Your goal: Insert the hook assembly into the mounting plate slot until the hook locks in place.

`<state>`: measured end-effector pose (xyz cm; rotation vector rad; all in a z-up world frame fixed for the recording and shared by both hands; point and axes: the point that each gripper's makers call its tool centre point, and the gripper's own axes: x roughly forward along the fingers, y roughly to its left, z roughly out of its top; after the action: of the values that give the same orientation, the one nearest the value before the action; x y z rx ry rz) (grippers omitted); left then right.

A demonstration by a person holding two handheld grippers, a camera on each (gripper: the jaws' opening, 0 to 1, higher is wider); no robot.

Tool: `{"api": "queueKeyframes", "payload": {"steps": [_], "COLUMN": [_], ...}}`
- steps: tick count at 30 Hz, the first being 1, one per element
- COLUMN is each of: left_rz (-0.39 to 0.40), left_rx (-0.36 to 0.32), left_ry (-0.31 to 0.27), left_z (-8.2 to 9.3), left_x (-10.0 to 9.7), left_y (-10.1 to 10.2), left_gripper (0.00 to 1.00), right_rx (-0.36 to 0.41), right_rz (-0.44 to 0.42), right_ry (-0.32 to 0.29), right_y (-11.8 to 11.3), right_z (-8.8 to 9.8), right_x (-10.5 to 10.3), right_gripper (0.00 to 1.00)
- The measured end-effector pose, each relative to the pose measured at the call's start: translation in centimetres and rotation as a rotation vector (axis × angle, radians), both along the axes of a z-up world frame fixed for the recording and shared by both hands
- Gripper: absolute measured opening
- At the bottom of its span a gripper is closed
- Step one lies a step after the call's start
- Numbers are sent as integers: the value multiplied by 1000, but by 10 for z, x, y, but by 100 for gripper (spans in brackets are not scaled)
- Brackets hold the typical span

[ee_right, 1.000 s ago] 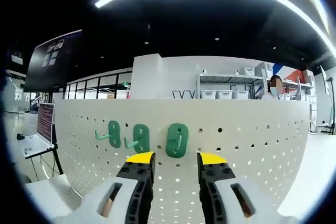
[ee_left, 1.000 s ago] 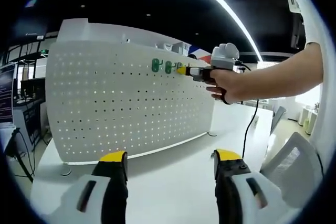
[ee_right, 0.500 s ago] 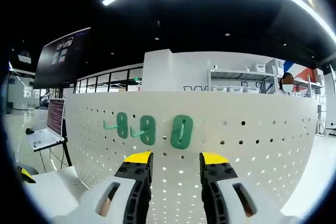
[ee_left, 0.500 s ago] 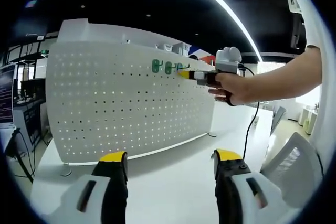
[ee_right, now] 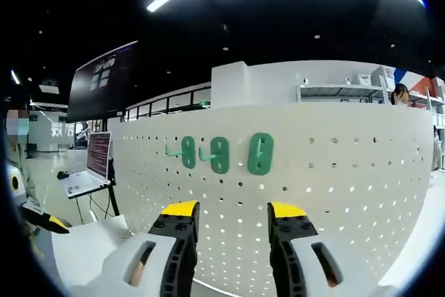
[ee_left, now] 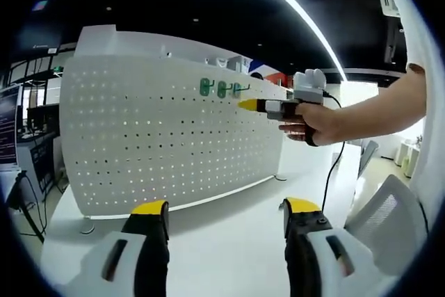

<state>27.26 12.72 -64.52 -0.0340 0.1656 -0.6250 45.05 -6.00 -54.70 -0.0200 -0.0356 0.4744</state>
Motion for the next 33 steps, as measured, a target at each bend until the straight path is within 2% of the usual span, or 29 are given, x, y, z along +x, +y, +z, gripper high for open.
{"api": "queueKeyframes", "payload": {"steps": [7,11,20,33], "left_rz": [4,6,4,8], "left_rx": [-3,-4,-8,-2], "left_ry": [-2,-3,-7,-15], "left_z": [1,1,4,7], "left_x": [1,1,1,2], "left_y": [1,2,1,7], "left_gripper": [69,69,69,69], "right_rx": [1,-27,-45,-66], "right_rz": [68,111,154,187], "right_ry": [4,3,29,38], "right_y": [1,2,-6,-11], "right_z": [-8,-15,-33,-47], "right_x": [-26,-46,-75,-115], "right_gripper": [40,41,43,46]}}
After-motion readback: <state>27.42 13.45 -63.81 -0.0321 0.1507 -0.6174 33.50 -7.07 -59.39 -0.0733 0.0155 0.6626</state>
